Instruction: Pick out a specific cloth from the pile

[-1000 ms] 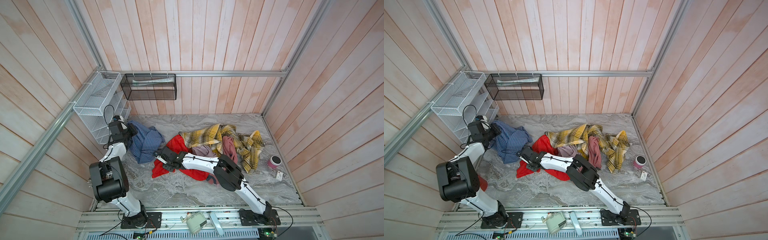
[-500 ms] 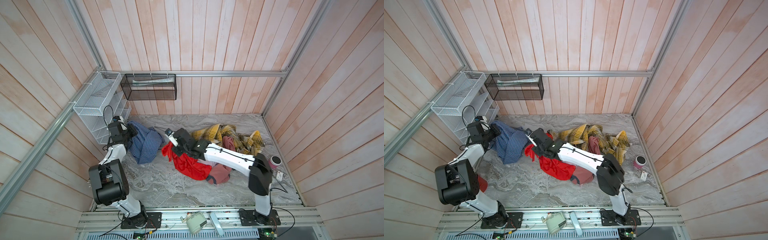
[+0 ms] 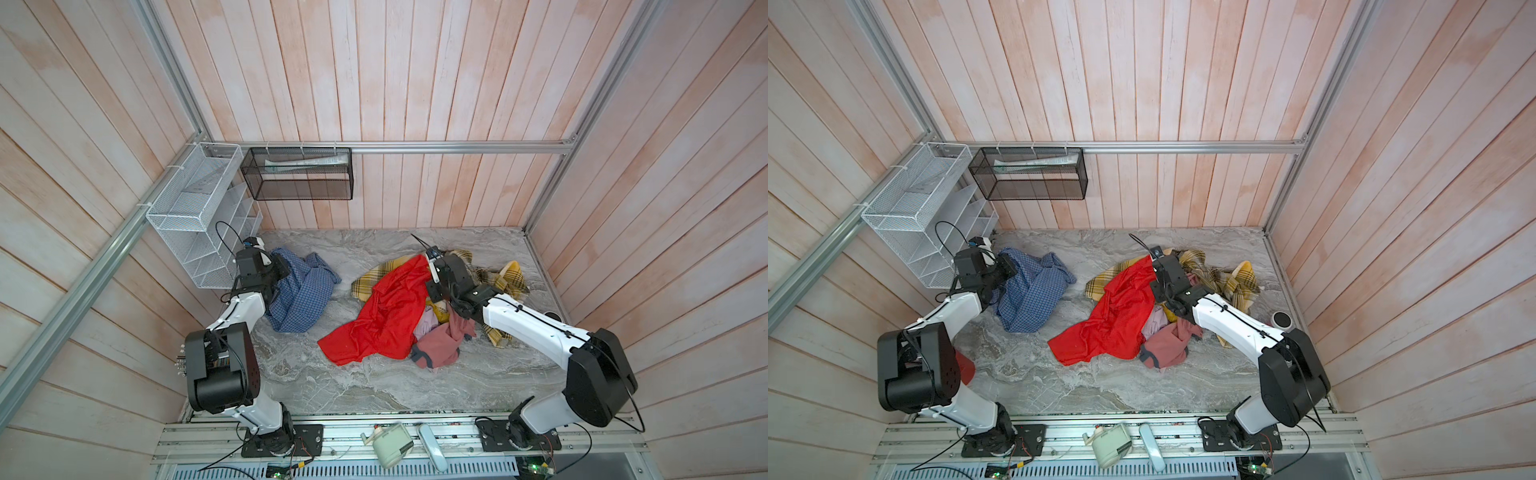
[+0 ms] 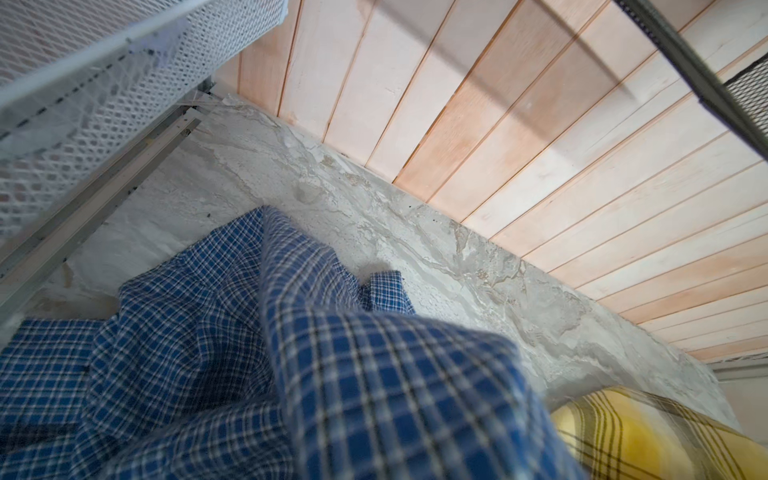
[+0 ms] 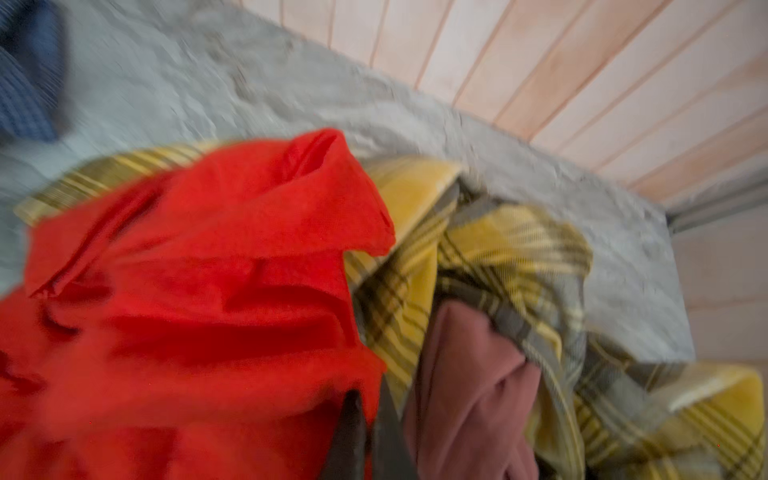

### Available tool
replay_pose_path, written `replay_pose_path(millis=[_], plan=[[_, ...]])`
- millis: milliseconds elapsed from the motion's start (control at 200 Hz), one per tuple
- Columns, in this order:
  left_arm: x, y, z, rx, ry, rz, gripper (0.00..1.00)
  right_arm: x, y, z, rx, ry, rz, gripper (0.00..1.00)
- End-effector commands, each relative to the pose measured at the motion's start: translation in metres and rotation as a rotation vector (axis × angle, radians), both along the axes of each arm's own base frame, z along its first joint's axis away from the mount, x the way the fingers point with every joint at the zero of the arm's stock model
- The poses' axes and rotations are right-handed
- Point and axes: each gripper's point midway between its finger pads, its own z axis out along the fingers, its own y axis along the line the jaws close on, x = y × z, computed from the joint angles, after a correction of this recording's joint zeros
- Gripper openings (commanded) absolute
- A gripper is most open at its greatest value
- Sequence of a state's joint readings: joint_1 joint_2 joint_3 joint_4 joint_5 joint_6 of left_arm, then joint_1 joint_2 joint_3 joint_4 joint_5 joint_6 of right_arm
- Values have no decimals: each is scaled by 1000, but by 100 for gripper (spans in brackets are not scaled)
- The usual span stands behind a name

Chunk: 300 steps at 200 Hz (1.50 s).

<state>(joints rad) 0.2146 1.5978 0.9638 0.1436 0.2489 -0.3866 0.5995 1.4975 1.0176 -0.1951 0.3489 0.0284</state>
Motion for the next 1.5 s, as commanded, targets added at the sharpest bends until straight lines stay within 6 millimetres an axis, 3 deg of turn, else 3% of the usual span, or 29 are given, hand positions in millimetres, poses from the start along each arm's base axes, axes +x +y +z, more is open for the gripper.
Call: replay_pose_path(millis=[0,65,225,315,395,455,560,680,875,935,986,1016,1081,1166,1286,1351,1396,1496], plan=[[-2,6,14,38,-28,29,0,2,-29,48,105,-131,-103,0],[-2,6,15,42,-24,29,0,-3,-33,83,157,-198,-101,0],[-1,8,16,49,-26,34,0,-23,-39,199,295,-385,-68,0],[0,8,16,53,-25,31,0,-34,-49,251,311,-472,-65,0],[1,8,15,57,-23,31,0,-37,-60,277,278,-509,-79,0],[1,8,15,51,-23,29,0,-35,-70,284,246,-518,-99,0],[1,6,17,39,-33,28,0,-27,-80,263,200,-472,-120,0],[-3,3,17,35,-31,24,0,-19,-86,200,152,-369,-162,0],[-7,-8,-13,15,55,16,0,-36,-94,31,109,-73,-230,0],[-7,-17,-24,22,92,4,0,-44,-96,-9,124,6,-242,0],[-5,-24,-32,25,121,-6,0,-48,-96,-31,137,50,-249,0],[-4,-28,-38,21,142,-10,0,-49,-98,-38,139,63,-261,0],[-3,-31,-52,2,188,-9,2,-49,-99,-41,145,70,-268,17],[-1,-31,-69,-13,251,-10,16,-45,-102,-28,164,36,-267,58],[-6,-29,-85,14,318,13,28,-42,-112,-7,184,3,-258,88],[-9,-24,-80,25,313,41,41,-42,-118,5,198,-21,-261,97],[-11,-23,-73,29,299,51,49,-42,-122,15,213,-49,-265,98],[-14,-22,-47,72,259,69,56,-41,-129,38,244,-103,-264,98]])
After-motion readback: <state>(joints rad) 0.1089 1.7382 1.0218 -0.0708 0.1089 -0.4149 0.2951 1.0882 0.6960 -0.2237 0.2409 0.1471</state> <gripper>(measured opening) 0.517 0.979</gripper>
